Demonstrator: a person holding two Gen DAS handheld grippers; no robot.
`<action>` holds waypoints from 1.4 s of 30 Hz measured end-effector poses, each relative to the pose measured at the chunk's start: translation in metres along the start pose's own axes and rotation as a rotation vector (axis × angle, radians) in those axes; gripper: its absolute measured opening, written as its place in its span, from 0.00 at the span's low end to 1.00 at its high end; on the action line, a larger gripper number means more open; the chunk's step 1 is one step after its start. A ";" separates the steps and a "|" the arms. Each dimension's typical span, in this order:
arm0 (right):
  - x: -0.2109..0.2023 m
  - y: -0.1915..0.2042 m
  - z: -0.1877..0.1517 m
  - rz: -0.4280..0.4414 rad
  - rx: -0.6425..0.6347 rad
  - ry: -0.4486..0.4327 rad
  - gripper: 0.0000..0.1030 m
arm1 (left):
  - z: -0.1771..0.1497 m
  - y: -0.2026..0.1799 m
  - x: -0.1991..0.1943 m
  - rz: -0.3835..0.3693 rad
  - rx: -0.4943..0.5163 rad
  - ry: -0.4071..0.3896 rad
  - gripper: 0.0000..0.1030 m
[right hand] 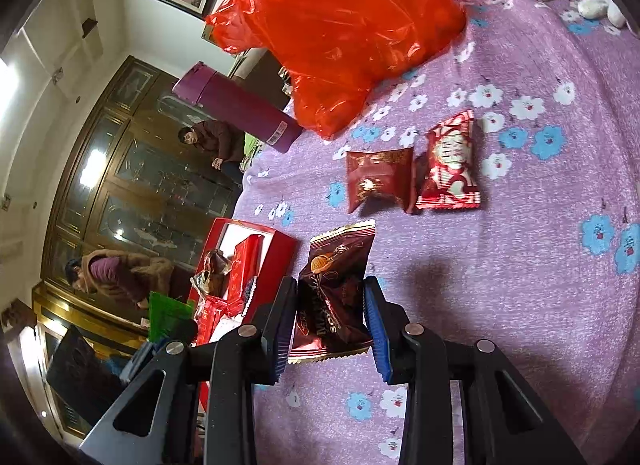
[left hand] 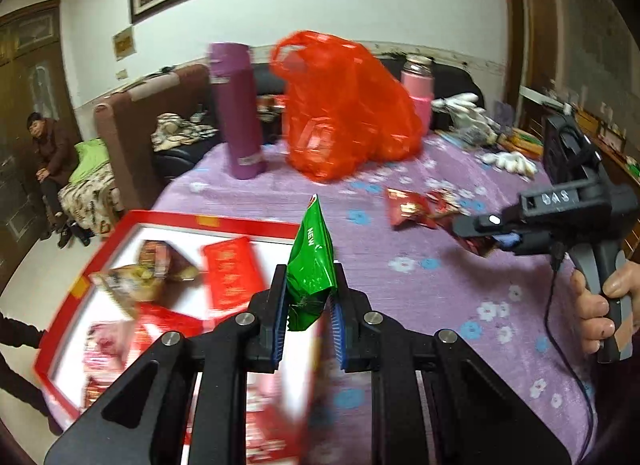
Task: Organize snacks
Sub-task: 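Carry the green and brown packets over the white tray and open both tools, then grasp the red-white candy with the right tool while the left tool grasps a red candy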
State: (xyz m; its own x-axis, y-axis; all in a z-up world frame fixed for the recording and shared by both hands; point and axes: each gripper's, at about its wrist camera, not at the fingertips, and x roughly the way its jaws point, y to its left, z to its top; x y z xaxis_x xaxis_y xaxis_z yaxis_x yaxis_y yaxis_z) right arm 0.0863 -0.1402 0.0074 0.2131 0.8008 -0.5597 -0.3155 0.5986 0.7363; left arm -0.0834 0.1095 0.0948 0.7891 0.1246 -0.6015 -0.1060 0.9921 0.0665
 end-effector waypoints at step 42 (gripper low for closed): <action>0.063 0.116 -0.010 -0.019 -0.156 -0.071 0.61 | -0.032 0.110 0.009 0.393 -0.034 0.076 0.72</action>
State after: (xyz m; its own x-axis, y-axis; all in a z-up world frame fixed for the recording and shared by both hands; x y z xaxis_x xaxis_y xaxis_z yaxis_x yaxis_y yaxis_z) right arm 0.0541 -0.0207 0.0540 0.2836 0.7920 -0.5406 -0.4493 0.6078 0.6548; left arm -0.1078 0.2198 0.0711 0.6374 0.4924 -0.5927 -0.4121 0.8678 0.2778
